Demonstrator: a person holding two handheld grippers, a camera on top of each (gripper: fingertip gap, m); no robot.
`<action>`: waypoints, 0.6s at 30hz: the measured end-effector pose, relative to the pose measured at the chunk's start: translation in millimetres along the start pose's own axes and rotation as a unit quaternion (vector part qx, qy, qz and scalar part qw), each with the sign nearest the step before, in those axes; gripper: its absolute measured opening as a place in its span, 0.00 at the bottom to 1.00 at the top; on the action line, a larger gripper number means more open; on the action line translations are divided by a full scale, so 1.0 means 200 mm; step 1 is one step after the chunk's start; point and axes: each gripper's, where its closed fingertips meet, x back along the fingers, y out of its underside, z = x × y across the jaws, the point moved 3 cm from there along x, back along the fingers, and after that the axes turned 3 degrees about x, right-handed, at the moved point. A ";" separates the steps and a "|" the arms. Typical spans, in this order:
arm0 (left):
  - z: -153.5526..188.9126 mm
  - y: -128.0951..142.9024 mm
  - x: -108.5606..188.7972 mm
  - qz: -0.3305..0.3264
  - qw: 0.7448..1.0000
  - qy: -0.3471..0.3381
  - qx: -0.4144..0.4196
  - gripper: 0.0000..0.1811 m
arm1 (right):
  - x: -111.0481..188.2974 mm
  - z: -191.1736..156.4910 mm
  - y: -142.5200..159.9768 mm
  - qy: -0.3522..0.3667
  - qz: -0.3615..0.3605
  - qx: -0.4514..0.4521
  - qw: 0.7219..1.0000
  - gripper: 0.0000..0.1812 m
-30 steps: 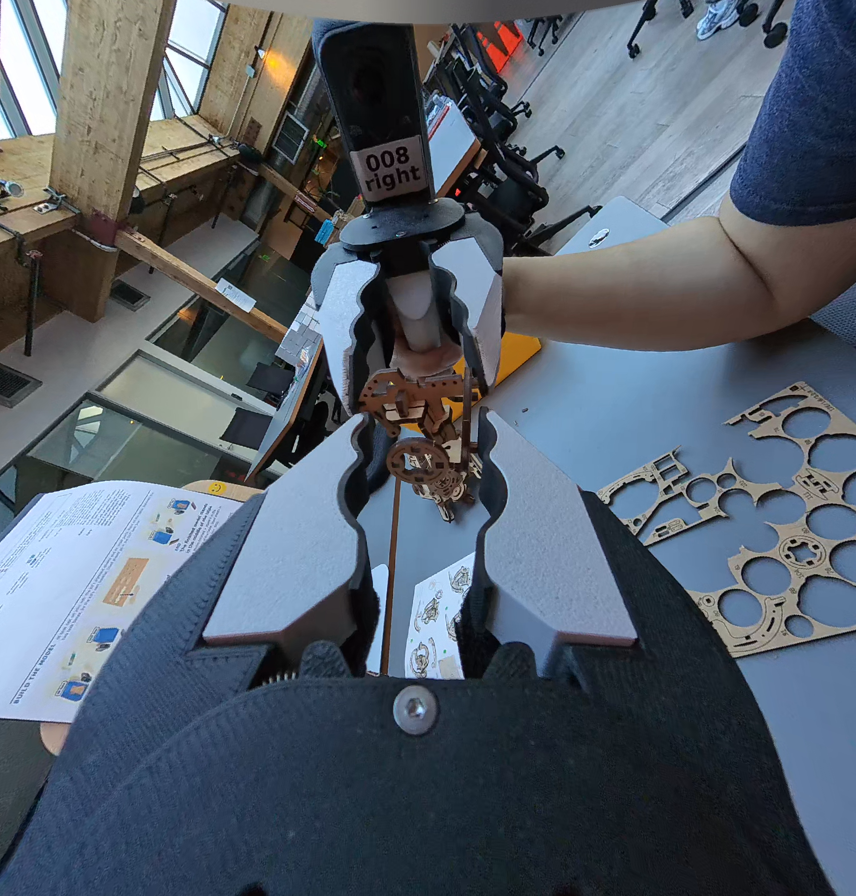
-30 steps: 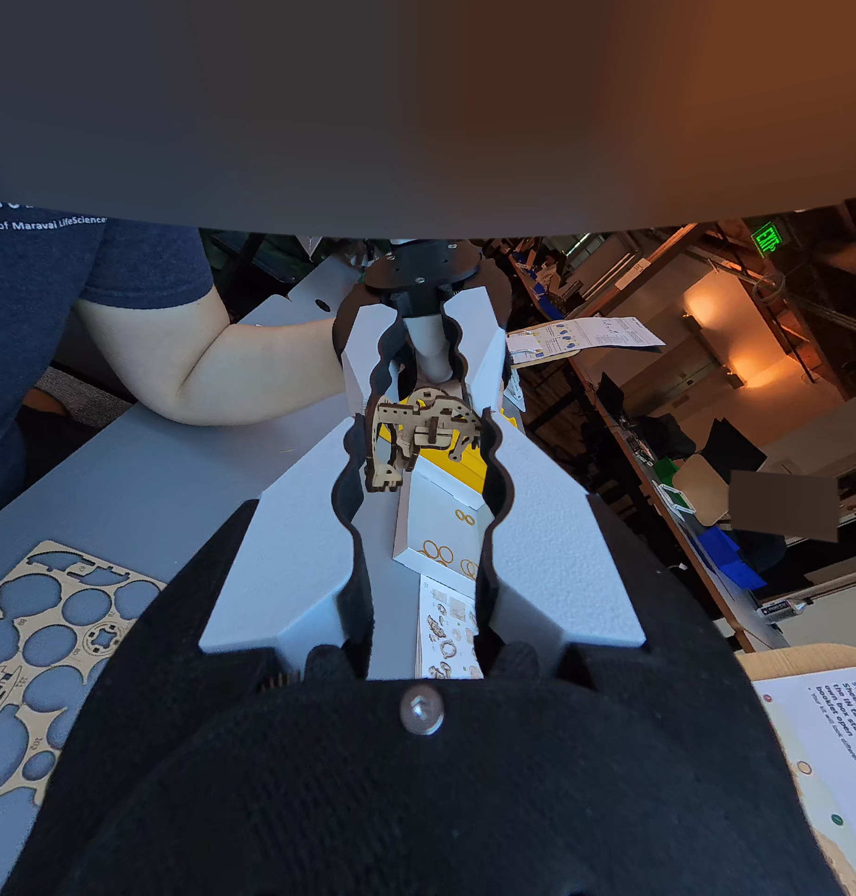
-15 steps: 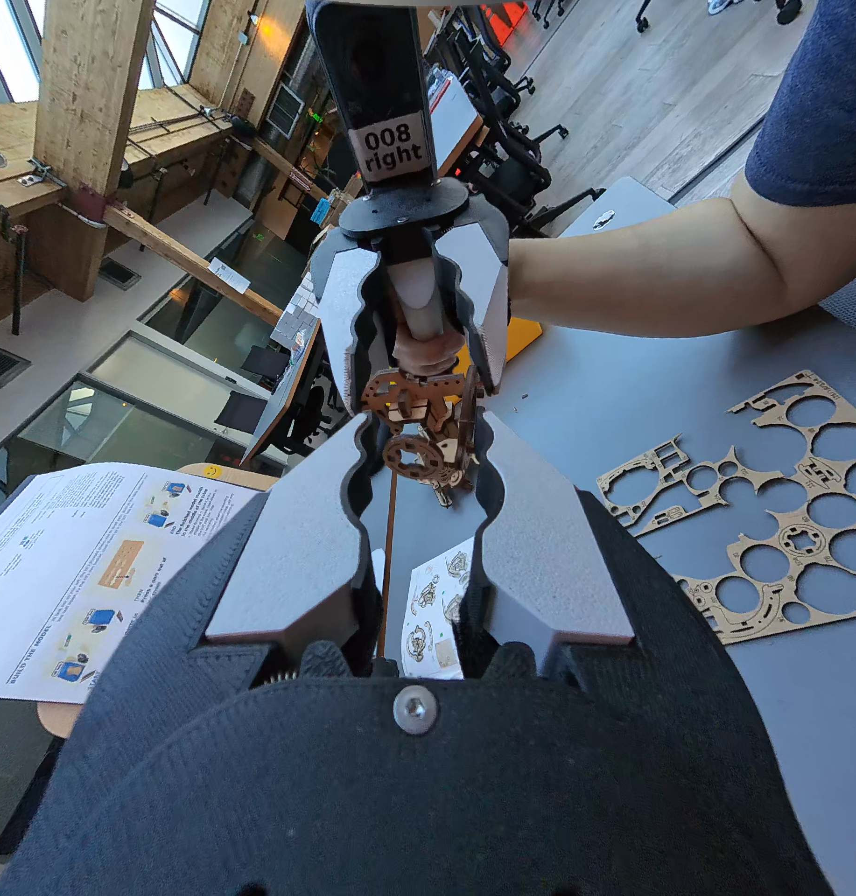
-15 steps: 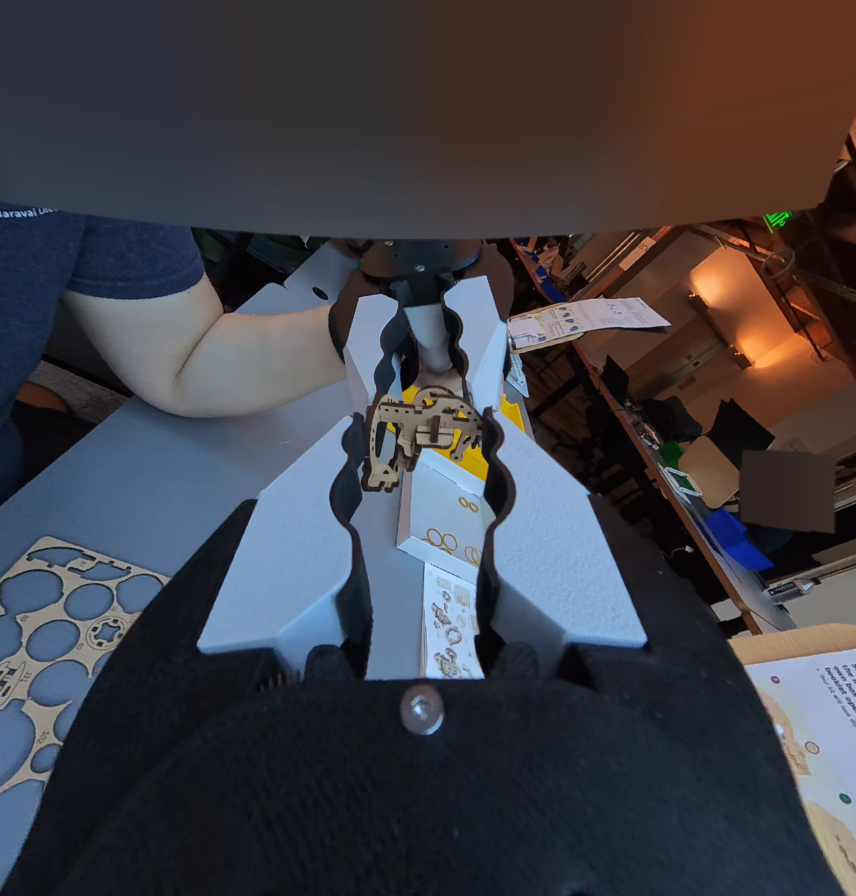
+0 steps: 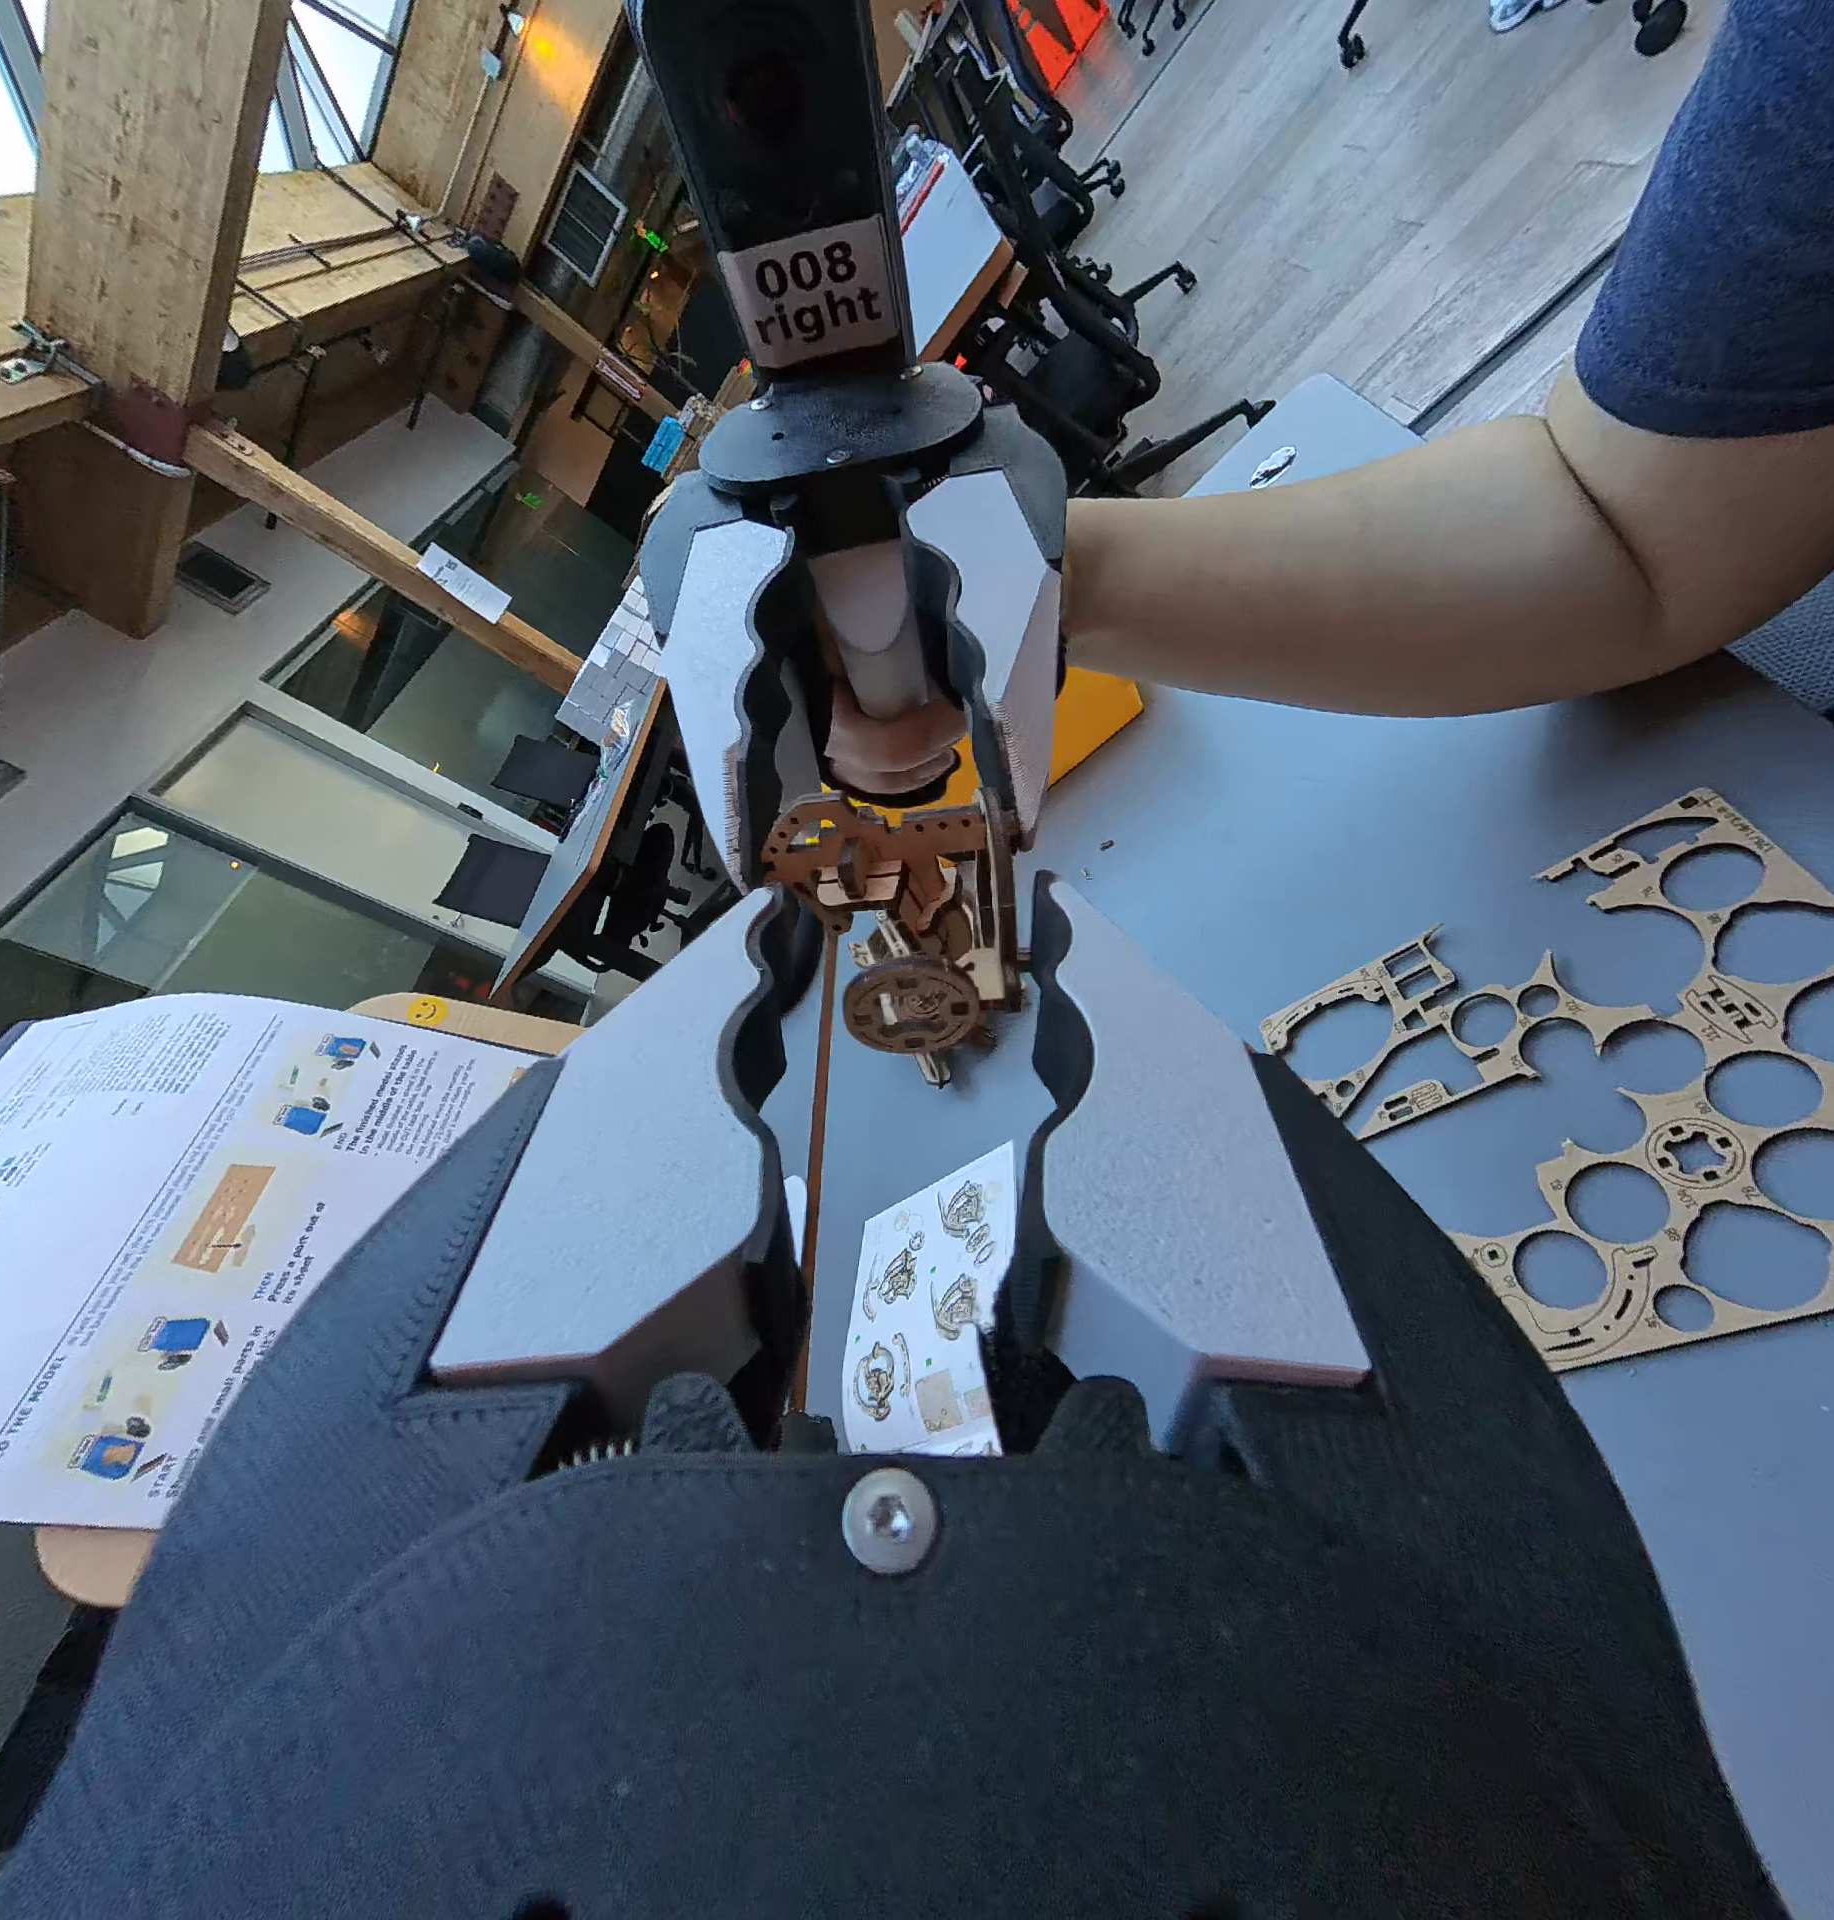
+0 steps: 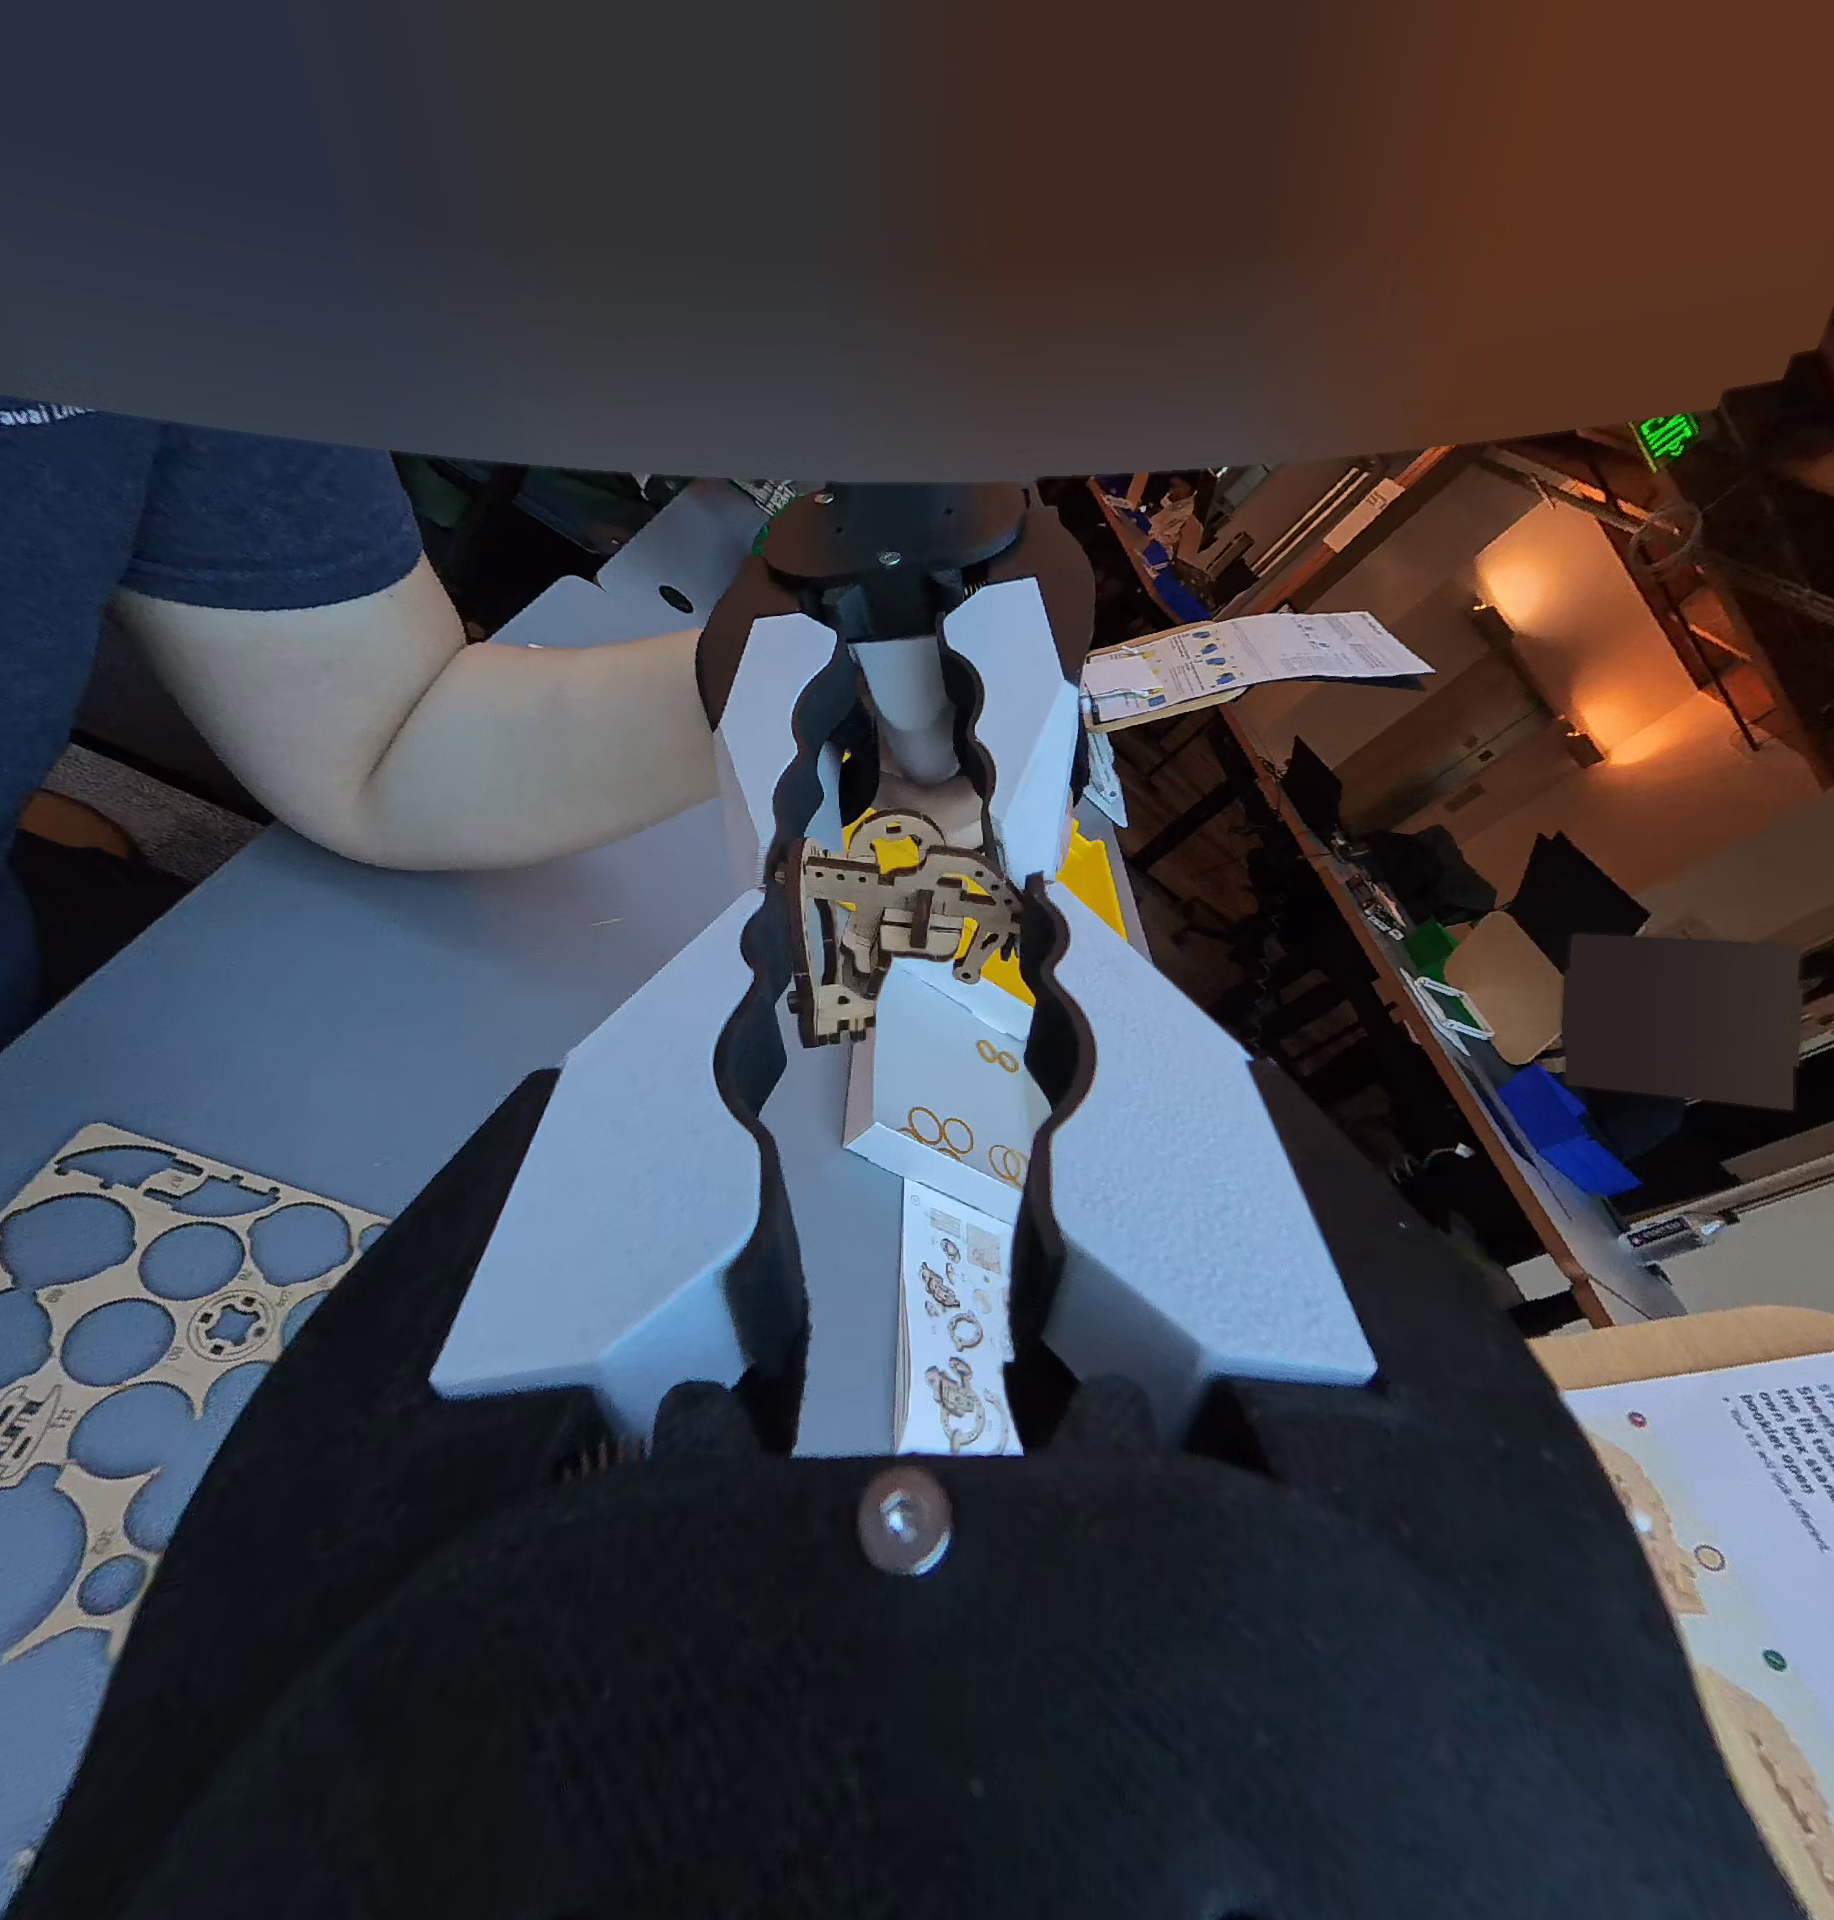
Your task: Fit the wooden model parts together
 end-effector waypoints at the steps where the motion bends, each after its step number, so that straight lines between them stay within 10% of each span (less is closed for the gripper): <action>1: 0.00 0.00 -0.01 -0.001 1.000 0.000 0.003 0.24 | 0.01 0.00 0.00 -0.003 -0.002 -0.008 1.000 0.25; 18: -0.03 -0.06 0.05 0.061 0.996 0.003 0.065 0.23 | 0.01 0.01 0.00 -0.004 -0.042 -0.056 0.998 0.25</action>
